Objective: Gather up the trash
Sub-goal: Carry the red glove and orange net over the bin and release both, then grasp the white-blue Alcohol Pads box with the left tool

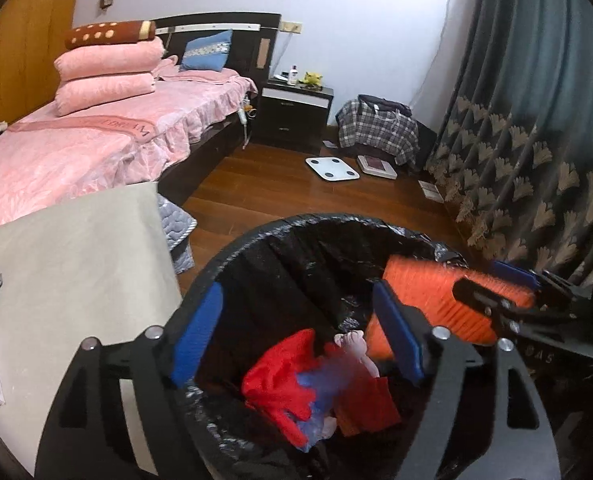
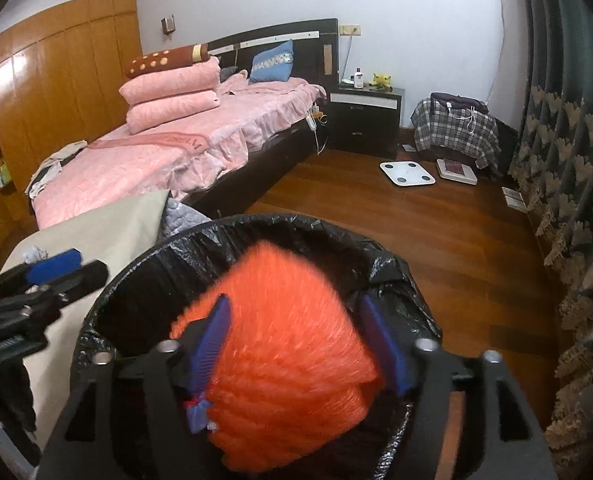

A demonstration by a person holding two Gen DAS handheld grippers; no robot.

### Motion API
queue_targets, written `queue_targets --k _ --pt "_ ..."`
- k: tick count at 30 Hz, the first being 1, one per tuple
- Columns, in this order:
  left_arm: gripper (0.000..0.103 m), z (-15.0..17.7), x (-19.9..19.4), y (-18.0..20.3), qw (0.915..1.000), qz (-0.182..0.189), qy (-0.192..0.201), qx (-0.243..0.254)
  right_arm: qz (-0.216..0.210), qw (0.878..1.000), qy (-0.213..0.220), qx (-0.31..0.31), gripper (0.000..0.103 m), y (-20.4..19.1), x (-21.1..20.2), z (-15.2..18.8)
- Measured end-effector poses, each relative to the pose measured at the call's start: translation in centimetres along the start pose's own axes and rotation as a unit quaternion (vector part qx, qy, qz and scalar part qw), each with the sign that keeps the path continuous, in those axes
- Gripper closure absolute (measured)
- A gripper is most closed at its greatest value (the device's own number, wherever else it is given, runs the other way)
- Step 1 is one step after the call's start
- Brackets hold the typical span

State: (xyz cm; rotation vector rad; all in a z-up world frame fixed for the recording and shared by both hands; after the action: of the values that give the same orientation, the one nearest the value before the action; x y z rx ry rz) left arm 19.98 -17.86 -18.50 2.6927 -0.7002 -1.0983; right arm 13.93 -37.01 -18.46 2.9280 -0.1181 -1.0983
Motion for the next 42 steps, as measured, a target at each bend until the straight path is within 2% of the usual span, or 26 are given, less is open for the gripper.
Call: queue_targets --k 1,5,8,14,20,27,32,37,42 --pt "0.024 -0.1 -0.3 -0.4 1.0000 -0.004 0.002 -0.003 0.001 1.000 0.002 -0.003 0.013 -0.1 -0.1 -0.1" --pt "0.019 -0.7 -1.8 -2.1 0.9995 -0.024 0.017 -0.013 -0.012 1.000 0.008 -0.005 0.008 -0.9 -0.6 -0.5" --pt "0.016 -1.1 -3.4 -3.8 0.9980 -0.049 0.034 -0.023 -0.023 1.000 0.017 -0.007 0.007 -1.9 -1.0 -1.0" --pt "0.014 -1.4 -7.3 -8.0 0.9919 -0.101 0.066 -0.039 -0.059 0.997 0.040 -0.028 0.006 -6.4 -1.8 -2.6" --pt "0.014 -1.4 -11.4 -14.0 0.9798 -0.164 0.092 -0.067 -0.098 0.992 0.052 -0.060 0.006 -12.3 -1.9 -4.0" --pt "0.014 -1.0 -15.6 -21.0 0.9602 -0.232 0.113 -0.106 -0.139 0.984 0.062 -0.097 0.006 -19.4 -1.1 -5.2" --pt "0.014 -0.7 -17.2 -25.2 0.9490 -0.266 0.112 -0.127 -0.161 0.978 0.065 -0.113 0.006 -24.4 0.2 -5.8" --pt "0.014 0.2 -17.4 -27.7 0.9441 -0.279 0.103 -0.142 -0.172 0.975 0.055 -0.132 0.006 -28.7 2.1 -5.6" --pt "0.014 1.2 -16.4 -29.8 0.9415 -0.286 0.084 -0.157 -0.169 0.974 0.033 -0.145 0.006 -31.0 4.6 -4.5"
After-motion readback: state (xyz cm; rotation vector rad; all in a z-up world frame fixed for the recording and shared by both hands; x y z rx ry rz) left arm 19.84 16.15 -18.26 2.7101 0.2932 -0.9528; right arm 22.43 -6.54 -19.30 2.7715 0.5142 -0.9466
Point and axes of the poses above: each gripper's, at about its wrist camera, not at the fingertips, and x roughly the way its jaws point, y to its right, z to its underside, the point moved 6 cm from there along x, roughly the way its jaws point, and after that the axes turned 10 degrees about -x, right-handed, at the moved point
